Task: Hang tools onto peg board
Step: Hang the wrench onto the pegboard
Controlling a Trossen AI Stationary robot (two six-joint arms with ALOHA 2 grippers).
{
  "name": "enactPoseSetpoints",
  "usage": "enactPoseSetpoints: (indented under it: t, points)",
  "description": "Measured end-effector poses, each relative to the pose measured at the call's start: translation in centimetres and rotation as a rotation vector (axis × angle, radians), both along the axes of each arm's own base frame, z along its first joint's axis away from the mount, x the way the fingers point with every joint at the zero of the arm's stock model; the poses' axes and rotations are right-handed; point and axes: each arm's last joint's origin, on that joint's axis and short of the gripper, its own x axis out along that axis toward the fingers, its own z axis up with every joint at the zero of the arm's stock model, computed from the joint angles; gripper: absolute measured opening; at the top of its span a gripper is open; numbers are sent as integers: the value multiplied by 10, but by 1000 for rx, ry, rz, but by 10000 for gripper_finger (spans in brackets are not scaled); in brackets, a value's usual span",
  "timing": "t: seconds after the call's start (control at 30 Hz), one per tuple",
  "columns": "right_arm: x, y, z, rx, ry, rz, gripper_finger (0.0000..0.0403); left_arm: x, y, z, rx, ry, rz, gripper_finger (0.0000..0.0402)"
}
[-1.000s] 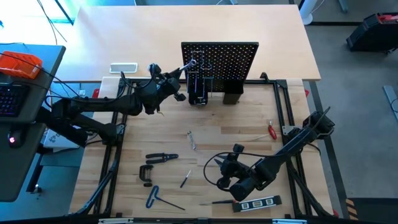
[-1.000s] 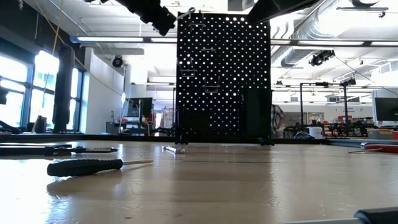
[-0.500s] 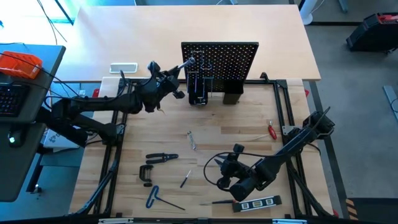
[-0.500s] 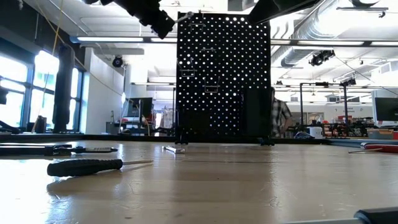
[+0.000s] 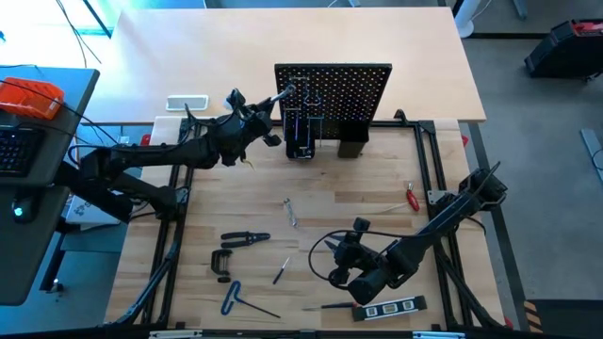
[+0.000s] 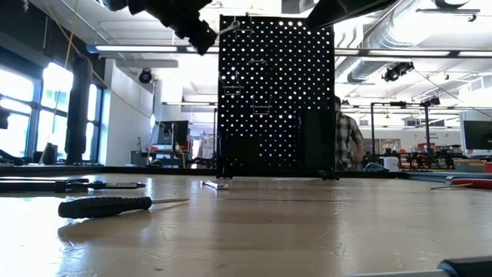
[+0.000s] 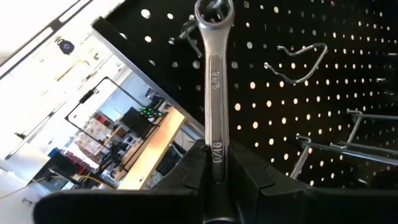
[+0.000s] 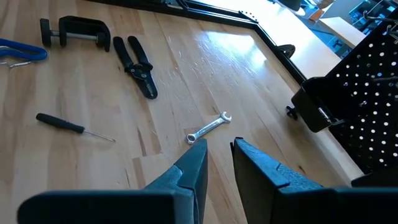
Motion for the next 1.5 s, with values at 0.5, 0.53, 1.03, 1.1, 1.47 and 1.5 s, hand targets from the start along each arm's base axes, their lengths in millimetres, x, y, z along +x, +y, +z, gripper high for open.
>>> enactPoseSetpoints:
  t: [0.5, 0.53, 1.03, 1.1, 1.47, 1.5]
  points:
    - [1, 1, 1, 14, -15, 1, 71, 8, 7, -12, -7, 35, 34, 60]
    - [1, 1, 1, 14, -15, 1, 71, 8, 7, -13, -9, 42, 34, 70]
    - [-1, 5, 1, 29, -23, 7, 71, 10, -6, -14, -41, 43, 1, 214]
    - [-2, 6, 1, 29, -23, 11, 71, 9, -10, -11, -40, 34, -12, 220]
    - [-7, 13, 1, 41, -28, 28, 71, -26, -33, -5, -159, 120, -13, 223]
    - [-8, 14, 1, 43, -28, 33, 71, -32, -37, -5, -187, 130, -23, 223]
